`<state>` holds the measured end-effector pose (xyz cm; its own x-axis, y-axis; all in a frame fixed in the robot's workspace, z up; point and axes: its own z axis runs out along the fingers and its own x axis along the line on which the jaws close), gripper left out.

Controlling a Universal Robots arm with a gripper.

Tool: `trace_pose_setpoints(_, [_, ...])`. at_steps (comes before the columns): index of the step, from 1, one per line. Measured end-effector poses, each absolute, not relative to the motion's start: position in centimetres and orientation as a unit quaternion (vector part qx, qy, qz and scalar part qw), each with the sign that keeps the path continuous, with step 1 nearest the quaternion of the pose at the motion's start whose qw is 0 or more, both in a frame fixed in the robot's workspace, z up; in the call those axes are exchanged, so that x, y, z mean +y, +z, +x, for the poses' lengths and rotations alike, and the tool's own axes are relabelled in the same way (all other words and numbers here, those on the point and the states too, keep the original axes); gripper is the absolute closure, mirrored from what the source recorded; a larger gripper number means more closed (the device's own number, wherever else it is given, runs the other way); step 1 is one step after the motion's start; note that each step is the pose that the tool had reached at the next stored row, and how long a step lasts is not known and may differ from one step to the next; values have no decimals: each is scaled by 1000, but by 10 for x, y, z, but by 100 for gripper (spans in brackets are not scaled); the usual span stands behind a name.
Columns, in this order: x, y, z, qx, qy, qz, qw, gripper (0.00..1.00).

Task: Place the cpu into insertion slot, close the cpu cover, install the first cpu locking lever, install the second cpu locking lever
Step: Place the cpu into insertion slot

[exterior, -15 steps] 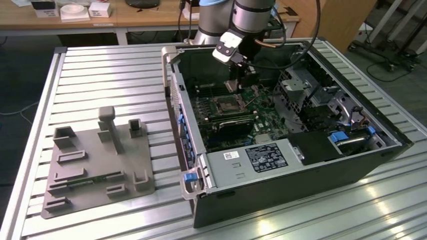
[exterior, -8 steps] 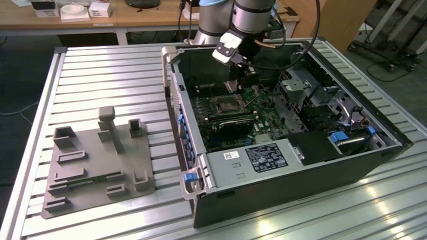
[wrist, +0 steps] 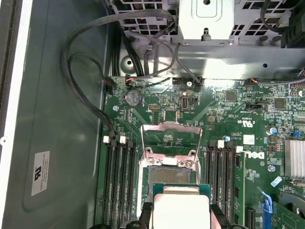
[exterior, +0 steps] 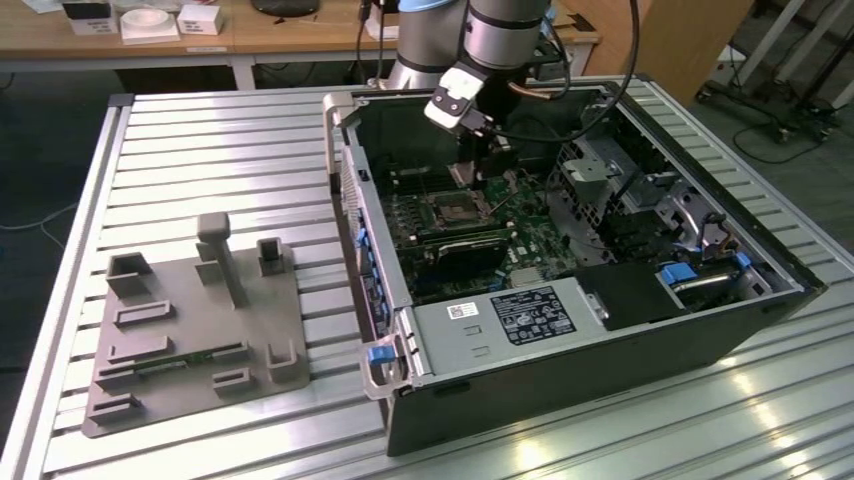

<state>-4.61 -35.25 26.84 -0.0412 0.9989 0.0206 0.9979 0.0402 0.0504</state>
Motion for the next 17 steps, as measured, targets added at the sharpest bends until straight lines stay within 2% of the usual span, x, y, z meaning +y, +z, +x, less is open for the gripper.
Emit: trace_pose_setpoints(17, [-352, 263, -46, 721, 25, 692, 10, 46])
